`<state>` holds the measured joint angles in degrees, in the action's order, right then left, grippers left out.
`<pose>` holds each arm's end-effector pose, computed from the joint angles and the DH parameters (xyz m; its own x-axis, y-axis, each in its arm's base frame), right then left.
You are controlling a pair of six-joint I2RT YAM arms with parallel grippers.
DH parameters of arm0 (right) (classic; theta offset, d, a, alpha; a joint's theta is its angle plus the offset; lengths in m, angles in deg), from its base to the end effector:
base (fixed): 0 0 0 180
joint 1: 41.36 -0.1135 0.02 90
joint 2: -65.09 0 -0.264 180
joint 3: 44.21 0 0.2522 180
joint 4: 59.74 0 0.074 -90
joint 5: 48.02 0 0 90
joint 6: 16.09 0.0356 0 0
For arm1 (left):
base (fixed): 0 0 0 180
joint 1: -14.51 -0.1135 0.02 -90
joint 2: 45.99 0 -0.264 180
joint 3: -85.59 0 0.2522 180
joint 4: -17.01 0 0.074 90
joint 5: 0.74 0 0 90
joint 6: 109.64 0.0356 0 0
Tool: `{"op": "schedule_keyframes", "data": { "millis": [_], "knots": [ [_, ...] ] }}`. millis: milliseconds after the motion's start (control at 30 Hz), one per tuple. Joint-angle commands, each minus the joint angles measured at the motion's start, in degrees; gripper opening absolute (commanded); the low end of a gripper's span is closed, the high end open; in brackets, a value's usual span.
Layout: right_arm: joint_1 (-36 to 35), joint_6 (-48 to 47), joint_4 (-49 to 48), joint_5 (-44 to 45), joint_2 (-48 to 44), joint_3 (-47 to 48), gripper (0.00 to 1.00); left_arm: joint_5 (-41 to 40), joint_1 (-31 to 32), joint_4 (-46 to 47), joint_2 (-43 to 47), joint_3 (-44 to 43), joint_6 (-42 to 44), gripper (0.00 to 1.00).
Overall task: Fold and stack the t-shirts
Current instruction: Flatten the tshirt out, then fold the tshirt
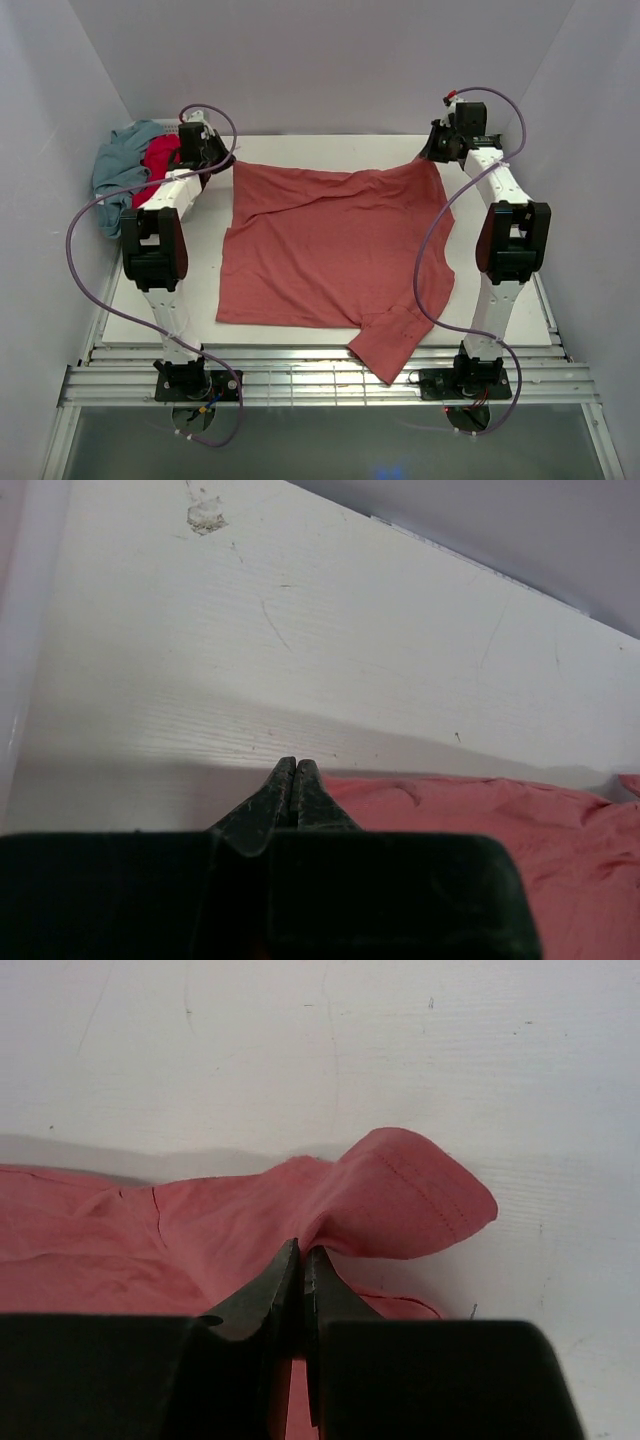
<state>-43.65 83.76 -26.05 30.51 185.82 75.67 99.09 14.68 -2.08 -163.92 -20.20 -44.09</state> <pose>0.4961 0.0269 0.2750 -0.5929 0.1441 -0.7923 -0.1029 0.9622 0.2520 0.4835 -0.0075 0.2372 -0.5336 -0.4062 -0.7418 -0.0790 0.8972 -0.4345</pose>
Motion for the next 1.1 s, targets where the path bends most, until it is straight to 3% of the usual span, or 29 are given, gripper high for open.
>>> {"op": "schedule_keyframes", "data": {
  "millis": [0,133,300,433,800,1067],
  "knots": [
    [-0.35,-1.94,-2.51,1.71,-5.94,-3.11,0.08,-1.83,-0.08,4.44,6.13,0.81,0.71,0.00],
    [-0.44,-2.11,2.47,1.89,-2.00,4.25,0.08,0.28,-2.54,-1.61,1.66,-6.05,1.24,0.00],
    [-0.88,-1.41,2.58,1.36,-3.56,4.01,0.08,0.38,-2.54,2.33,5.86,1.31,0.80,0.00],
    [-1.06,-1.85,6.43,3.11,-6.02,2.60,0.08,0.45,-2.54,-1.87,7.19,2.81,1.07,0.00],
    [-3.43,-1.85,10.31,6.10,-15.25,-13.21,0.08,-0.24,-2.54,-5.40,14.47,14.24,0.45,0.00],
    [-5.36,-2.55,13.73,10.32,-17.72,-18.58,0.08,-4.72,-2.54,-8.74,20.71,17.93,-0.34,0.00]
  ]
}}
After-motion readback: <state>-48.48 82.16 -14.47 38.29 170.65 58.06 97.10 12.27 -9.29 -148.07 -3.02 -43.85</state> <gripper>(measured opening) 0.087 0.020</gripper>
